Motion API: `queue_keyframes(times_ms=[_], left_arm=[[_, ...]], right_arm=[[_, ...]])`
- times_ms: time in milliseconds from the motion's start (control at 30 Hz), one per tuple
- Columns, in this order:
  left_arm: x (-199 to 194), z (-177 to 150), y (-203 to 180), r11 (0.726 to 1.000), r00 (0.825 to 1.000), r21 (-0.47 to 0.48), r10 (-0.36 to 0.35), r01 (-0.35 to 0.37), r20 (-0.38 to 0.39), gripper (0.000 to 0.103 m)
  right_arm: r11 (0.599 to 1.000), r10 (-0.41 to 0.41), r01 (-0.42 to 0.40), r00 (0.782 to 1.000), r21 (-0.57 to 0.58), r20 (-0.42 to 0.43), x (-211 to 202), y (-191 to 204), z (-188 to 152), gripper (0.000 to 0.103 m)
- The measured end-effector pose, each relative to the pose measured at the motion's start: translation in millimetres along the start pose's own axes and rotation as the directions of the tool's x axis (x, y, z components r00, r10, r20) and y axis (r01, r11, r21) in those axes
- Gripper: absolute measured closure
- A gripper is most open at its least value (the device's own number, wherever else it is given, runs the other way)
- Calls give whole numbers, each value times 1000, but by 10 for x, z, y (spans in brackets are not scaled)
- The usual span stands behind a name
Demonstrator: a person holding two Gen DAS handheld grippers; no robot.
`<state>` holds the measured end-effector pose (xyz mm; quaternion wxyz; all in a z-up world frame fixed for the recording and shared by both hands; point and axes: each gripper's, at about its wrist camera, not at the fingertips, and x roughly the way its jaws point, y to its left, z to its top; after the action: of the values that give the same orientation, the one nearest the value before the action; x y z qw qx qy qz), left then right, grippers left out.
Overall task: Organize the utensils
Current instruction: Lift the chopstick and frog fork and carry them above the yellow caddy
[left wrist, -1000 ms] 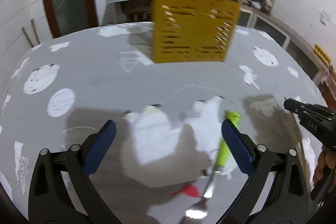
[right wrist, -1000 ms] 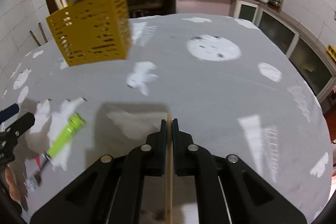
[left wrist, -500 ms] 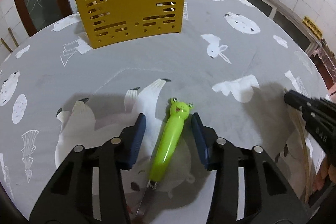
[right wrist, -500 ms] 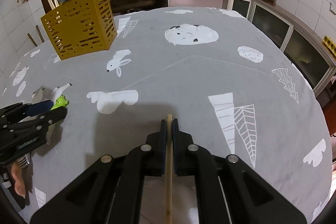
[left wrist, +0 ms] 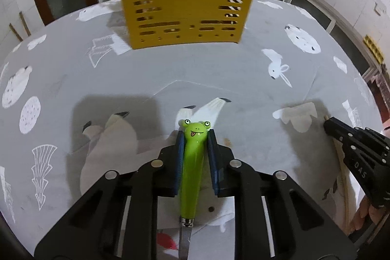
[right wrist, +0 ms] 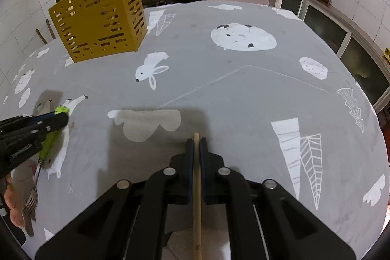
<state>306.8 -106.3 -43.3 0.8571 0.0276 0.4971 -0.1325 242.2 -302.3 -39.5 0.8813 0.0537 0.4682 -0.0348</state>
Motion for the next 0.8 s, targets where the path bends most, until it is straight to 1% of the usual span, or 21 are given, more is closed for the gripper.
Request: queue_keyframes(times_ms=[167,267,400,533,633,733,800], left_arm=[[-33,6,98,999,1000,-36,3,-3,9,85],[-173,2,131,999,999,-51,9,-7,53,85],[-476,7,197,998,992,-70,16,-7,127,85],[-857,-27,273,996,971,-89,40,-19,236,85],[-1102,-99,349,995,953,-96,53,-25,299,85],[-1267,-177,416,994,940,-111,62,-26,334,85],[-1397,-254,491,992,929,-129,65,-19,363,85]], right_arm=[[1000,8,-8,1000,-6,-18,19,-8,38,97],[999,29,-29,999,26,17,-69,-36,34,97],[998,49,-52,996,41,80,-269,5,67,97],[996,70,-77,985,39,160,-528,97,127,97],[995,83,-93,970,33,230,-748,181,161,97],[992,107,-121,949,29,297,-928,256,165,97],[991,116,-130,930,18,348,-1051,325,155,97]])
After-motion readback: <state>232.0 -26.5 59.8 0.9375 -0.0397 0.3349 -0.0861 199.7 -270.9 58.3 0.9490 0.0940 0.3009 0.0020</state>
